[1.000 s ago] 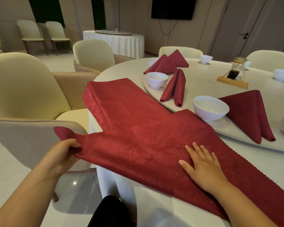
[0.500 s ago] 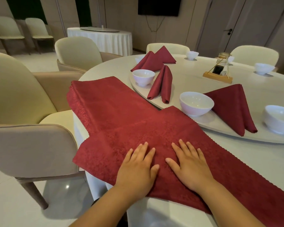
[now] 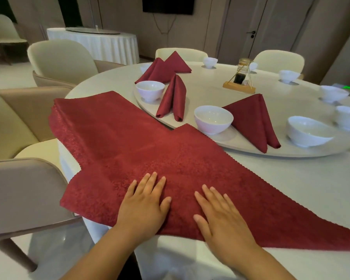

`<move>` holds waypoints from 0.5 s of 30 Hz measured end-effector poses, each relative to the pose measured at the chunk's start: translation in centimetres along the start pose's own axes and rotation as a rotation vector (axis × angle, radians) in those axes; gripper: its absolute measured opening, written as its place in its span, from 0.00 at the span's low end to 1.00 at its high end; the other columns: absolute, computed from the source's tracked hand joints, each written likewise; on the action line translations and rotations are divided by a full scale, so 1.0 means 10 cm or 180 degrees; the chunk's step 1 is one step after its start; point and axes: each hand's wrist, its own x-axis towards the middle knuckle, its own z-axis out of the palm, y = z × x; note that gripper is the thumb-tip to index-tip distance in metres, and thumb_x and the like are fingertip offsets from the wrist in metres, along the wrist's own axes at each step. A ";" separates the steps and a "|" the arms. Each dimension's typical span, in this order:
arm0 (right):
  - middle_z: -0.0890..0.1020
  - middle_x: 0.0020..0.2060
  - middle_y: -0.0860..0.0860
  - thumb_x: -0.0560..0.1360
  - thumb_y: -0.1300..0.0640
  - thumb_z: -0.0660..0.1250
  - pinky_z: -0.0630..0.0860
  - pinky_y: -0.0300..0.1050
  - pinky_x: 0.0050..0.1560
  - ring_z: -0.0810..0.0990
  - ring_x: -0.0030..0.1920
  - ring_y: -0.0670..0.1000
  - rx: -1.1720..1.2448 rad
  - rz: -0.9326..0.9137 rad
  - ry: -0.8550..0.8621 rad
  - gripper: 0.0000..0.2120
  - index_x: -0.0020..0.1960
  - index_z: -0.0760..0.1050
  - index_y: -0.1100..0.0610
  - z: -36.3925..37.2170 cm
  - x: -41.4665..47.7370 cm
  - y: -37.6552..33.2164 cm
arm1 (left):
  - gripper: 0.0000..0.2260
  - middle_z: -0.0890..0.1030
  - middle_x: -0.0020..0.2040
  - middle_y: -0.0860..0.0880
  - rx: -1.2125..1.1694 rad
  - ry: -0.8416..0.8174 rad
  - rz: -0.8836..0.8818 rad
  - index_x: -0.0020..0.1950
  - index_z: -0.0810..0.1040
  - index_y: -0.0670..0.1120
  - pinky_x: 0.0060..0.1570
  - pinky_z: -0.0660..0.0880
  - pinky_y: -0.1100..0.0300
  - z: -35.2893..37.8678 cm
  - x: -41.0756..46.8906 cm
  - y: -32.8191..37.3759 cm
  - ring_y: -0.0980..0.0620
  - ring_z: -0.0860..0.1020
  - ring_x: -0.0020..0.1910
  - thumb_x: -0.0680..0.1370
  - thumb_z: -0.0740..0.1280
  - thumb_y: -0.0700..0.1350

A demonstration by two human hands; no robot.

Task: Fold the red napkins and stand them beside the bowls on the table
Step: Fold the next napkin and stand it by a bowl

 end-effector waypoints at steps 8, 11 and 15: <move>0.43 0.73 0.42 0.75 0.35 0.34 0.39 0.40 0.71 0.43 0.74 0.46 0.0062 0.0878 0.0348 0.32 0.75 0.43 0.47 -0.20 -0.49 1.18 | 0.23 0.83 0.49 0.41 0.0212 0.0309 0.0100 0.50 0.83 0.41 0.41 0.77 0.44 0.07 0.01 0.02 0.43 0.82 0.47 0.71 0.54 0.53; 0.57 0.74 0.51 0.80 0.50 0.53 0.47 0.45 0.71 0.53 0.74 0.51 0.0381 0.1312 0.0646 0.23 0.73 0.57 0.53 -0.24 -0.62 1.50 | 0.24 0.83 0.50 0.41 0.0254 0.0341 0.0170 0.51 0.83 0.41 0.45 0.77 0.47 0.10 0.02 0.01 0.43 0.82 0.48 0.70 0.54 0.53; 0.74 0.64 0.53 0.76 0.56 0.65 0.59 0.42 0.64 0.69 0.66 0.56 0.1100 0.1497 0.1522 0.16 0.62 0.74 0.59 -0.29 -0.77 1.78 | 0.24 0.82 0.49 0.39 0.0231 0.0311 0.0161 0.50 0.82 0.40 0.43 0.77 0.44 0.11 0.03 0.01 0.41 0.82 0.47 0.70 0.54 0.52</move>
